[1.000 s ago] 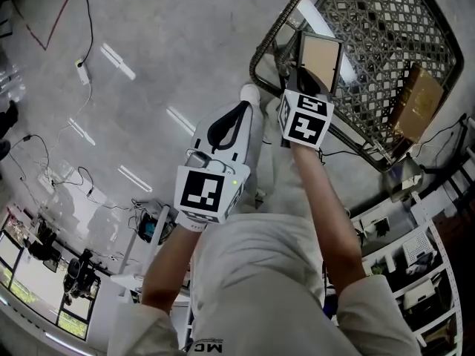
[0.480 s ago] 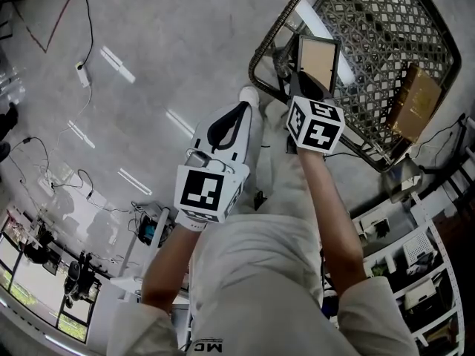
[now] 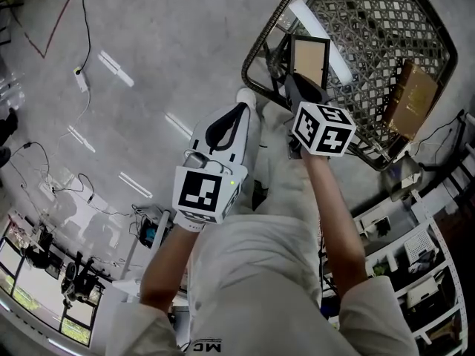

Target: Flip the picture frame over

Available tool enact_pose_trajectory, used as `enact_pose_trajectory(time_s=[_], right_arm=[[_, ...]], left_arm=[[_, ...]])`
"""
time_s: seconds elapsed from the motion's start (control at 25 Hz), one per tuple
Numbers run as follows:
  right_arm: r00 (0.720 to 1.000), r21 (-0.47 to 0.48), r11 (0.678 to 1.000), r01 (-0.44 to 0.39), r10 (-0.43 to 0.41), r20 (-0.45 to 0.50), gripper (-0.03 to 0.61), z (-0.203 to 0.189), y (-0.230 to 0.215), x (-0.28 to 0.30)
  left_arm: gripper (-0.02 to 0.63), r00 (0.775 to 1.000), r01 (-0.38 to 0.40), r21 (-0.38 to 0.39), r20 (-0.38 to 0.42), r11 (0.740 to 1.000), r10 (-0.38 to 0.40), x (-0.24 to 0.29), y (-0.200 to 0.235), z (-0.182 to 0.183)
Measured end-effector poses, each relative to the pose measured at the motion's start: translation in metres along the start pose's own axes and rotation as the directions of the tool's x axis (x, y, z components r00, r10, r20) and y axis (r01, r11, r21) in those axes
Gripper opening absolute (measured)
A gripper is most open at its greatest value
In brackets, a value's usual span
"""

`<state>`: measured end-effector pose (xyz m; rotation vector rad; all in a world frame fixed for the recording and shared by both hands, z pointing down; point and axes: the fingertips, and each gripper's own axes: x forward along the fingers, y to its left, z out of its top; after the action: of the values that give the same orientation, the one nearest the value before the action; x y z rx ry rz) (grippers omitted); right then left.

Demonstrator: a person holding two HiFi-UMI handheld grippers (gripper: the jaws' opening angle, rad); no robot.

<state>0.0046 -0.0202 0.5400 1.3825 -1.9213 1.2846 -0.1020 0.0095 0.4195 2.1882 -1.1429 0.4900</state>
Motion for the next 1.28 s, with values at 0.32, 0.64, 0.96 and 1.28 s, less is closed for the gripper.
enact_pose_trajectory(time_s=[0.32,0.64,0.96,1.28], right_arm=[[0.988,0.06,0.987,-0.15,0.147,0.041,0.054,0.009,0.005,-0.015],[0.954,0.134,0.946,-0.295,0.285,0.095,0.055,0.018,0.011,-0.027],[0.872,0.194,0.851,-0.489,0.472,0.128,0.055,0.021,0.028,-0.035],[0.805,0.229,0.773,-0.591,0.582,0.113,0.055,0.019,0.04,-0.039]], left_arm=[[0.025,1.0,0.02,0.009,-0.001,1.0,-0.02,0.007,-0.015,0.001],[0.025,0.999,0.032,0.021,-0.005,0.999,-0.032,0.012,-0.024,0.003],[0.025,0.999,0.035,0.031,-0.007,0.999,-0.035,0.017,-0.034,0.004],[0.025,0.999,0.043,0.03,-0.015,0.999,-0.042,0.02,-0.04,0.003]])
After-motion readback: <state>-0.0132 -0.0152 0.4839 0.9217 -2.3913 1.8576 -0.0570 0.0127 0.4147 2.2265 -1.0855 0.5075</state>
